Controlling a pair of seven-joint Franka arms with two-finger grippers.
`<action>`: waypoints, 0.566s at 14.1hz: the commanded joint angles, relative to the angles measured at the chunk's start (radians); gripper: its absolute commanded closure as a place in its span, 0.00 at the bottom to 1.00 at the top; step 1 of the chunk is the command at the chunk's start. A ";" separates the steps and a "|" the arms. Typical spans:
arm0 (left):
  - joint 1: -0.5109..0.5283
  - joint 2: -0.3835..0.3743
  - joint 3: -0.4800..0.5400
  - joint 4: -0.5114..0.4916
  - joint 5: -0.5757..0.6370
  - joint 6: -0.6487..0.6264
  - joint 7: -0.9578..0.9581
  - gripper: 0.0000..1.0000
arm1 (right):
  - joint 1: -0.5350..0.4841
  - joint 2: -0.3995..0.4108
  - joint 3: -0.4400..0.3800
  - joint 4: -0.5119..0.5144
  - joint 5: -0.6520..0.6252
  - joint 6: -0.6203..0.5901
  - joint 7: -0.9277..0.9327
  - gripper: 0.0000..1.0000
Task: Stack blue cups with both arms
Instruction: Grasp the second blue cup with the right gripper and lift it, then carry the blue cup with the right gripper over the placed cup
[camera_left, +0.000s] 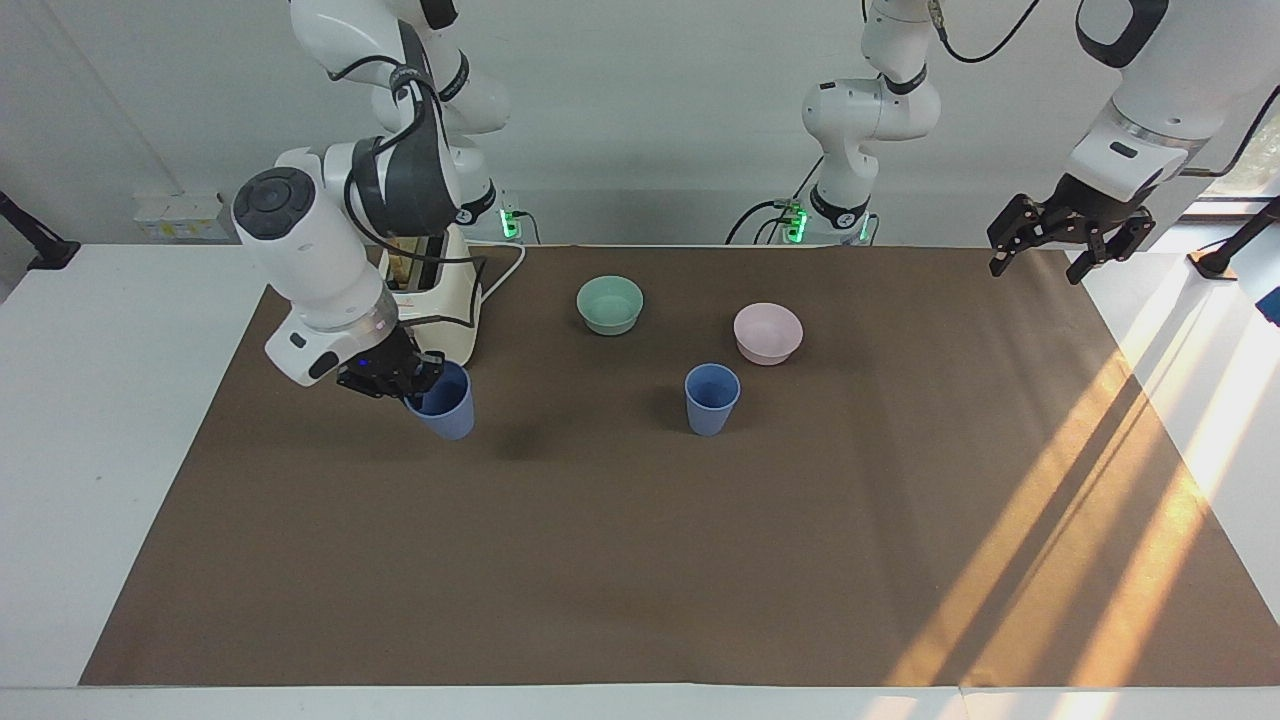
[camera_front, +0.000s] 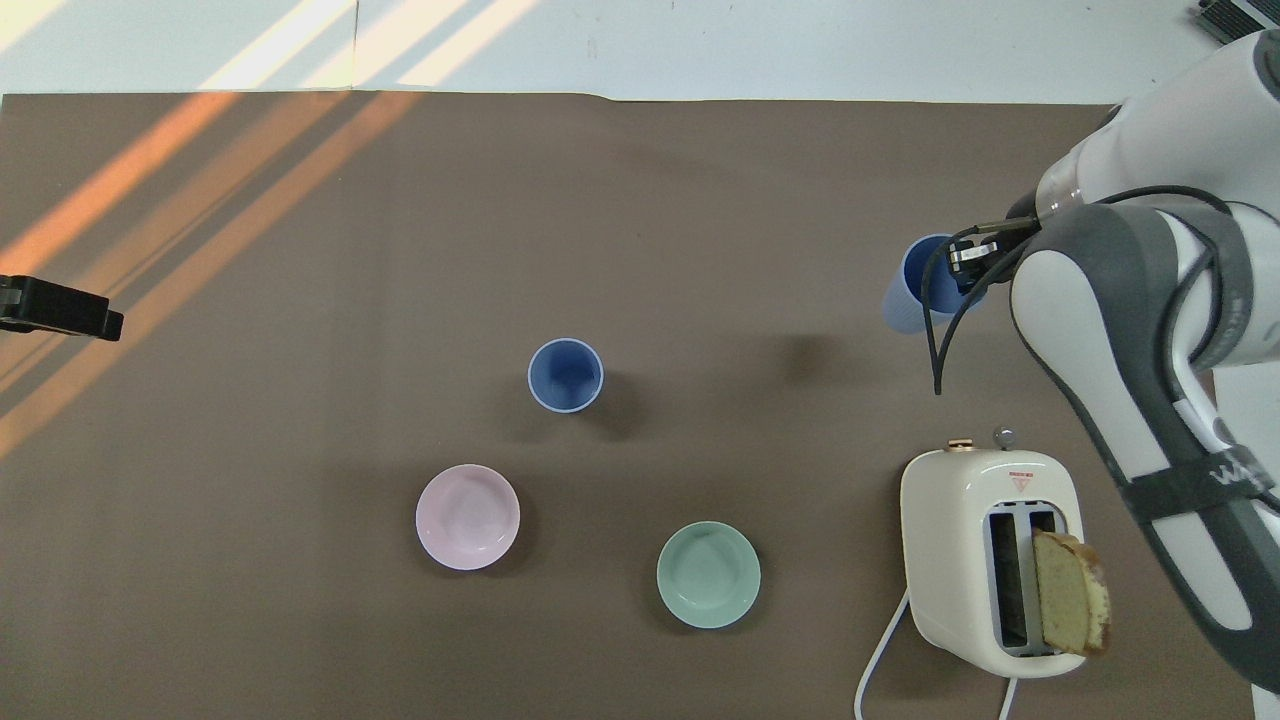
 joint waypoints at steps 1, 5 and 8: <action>0.010 -0.018 -0.009 -0.008 0.021 -0.015 -0.013 0.00 | -0.003 -0.014 0.026 0.029 0.015 -0.038 0.038 1.00; 0.012 -0.016 -0.006 -0.007 0.020 -0.012 -0.014 0.00 | 0.050 -0.024 0.052 0.085 0.001 -0.079 0.140 1.00; 0.010 -0.016 -0.008 -0.007 0.018 -0.012 -0.014 0.00 | 0.147 0.006 0.055 0.171 -0.007 -0.098 0.311 1.00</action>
